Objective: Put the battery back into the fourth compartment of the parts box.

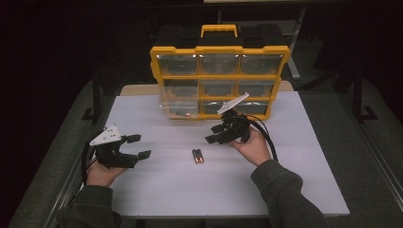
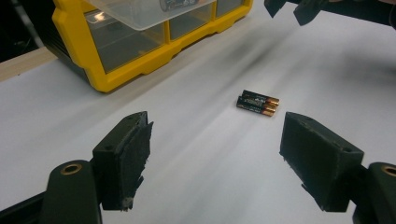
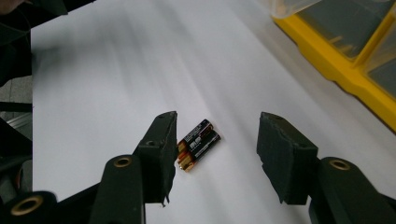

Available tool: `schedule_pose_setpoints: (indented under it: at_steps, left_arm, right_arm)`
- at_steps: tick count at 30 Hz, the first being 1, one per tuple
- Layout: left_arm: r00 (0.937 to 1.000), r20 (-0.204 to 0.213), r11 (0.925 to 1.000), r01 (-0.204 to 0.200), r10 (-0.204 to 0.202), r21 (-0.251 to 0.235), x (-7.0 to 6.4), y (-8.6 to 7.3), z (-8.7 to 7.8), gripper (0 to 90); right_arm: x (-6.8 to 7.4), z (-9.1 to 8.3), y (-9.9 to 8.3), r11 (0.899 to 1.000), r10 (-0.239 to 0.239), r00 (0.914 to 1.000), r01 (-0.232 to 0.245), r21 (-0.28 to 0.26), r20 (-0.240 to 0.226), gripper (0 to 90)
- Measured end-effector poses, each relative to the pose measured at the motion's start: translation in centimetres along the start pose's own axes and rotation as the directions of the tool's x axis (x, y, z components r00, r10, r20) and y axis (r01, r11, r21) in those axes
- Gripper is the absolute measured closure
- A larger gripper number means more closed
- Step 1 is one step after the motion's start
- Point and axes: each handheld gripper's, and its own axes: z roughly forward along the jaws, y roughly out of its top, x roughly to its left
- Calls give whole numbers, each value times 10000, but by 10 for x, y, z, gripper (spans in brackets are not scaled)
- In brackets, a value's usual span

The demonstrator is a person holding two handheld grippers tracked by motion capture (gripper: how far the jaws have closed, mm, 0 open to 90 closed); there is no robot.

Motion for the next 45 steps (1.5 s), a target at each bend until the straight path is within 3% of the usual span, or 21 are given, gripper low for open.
schedule_pose_setpoints:
  at_steps: [15,28,34,39,45]
  left_arm:
    - [9999,-8,9998,-118,118,144,1,0,-1,237]
    - [9999,-4,9998,-119,120,166,2,0,-1,237]
    - [9999,12,9997,-136,136,183,2,0,-1,238]
    - [9999,-5,9998,-100,101,155,2,0,-1,237]
    - [10000,-8,9998,-95,95,154,2,0,-2,235]
  right_arm:
    - [10,31,-9,9976,-102,9999,97,680,67,468]
    - [13,62,-17,9931,190,9998,-202,1156,116,481]
    - [12,72,-18,9923,-49,9997,18,1242,240,512]
    - [12,77,-20,9879,356,9986,-411,1495,393,529]
    - [11,81,-22,9863,422,9983,-482,1578,408,570]
